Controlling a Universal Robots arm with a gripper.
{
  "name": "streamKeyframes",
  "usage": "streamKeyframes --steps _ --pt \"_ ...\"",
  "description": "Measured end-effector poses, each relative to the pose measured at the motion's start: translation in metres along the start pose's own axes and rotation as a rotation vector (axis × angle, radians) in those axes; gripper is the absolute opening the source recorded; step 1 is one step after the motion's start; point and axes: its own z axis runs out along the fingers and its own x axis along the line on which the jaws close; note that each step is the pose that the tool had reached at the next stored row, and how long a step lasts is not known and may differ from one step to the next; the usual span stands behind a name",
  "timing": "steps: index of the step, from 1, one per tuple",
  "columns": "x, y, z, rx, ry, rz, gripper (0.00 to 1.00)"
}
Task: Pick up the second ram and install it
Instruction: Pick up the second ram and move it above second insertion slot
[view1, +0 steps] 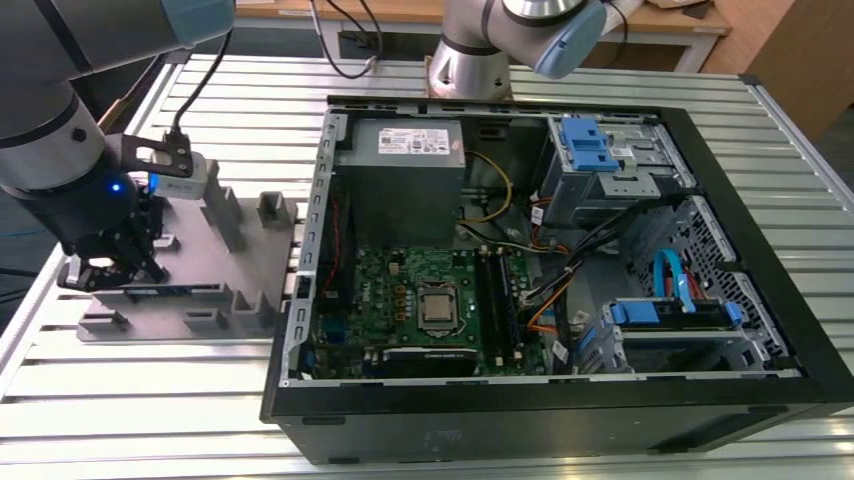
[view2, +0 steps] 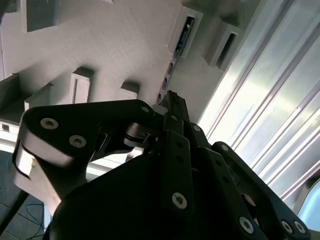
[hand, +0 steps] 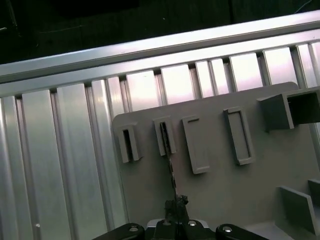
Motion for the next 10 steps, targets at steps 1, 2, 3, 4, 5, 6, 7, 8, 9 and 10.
streamKeyframes --steps 1,2,3,4,5,6,7,8,9,10 --pt "0.0 0.0 0.0 -0.0002 0.0003 -0.007 0.11" --pt "0.0 0.0 0.0 -0.0003 0.0007 -0.015 0.11" --pt "0.0 0.0 0.0 -0.0005 0.001 -0.023 0.11" --pt "0.0 0.0 0.0 -0.0007 0.0013 -0.03 0.11" --pt "0.0 0.0 0.0 -0.0009 0.0016 -0.037 0.11" --pt "0.0 0.0 0.0 -0.0009 0.0019 -0.044 0.11" --pt "0.0 0.0 0.0 -0.0011 0.0021 -0.051 0.11" --pt "0.0 0.0 0.0 -0.0013 0.0024 -0.057 0.11" --pt "0.0 0.0 0.0 -0.0014 0.0028 -0.064 0.11" --pt "0.0 0.0 0.0 -0.0015 0.003 -0.071 0.11"
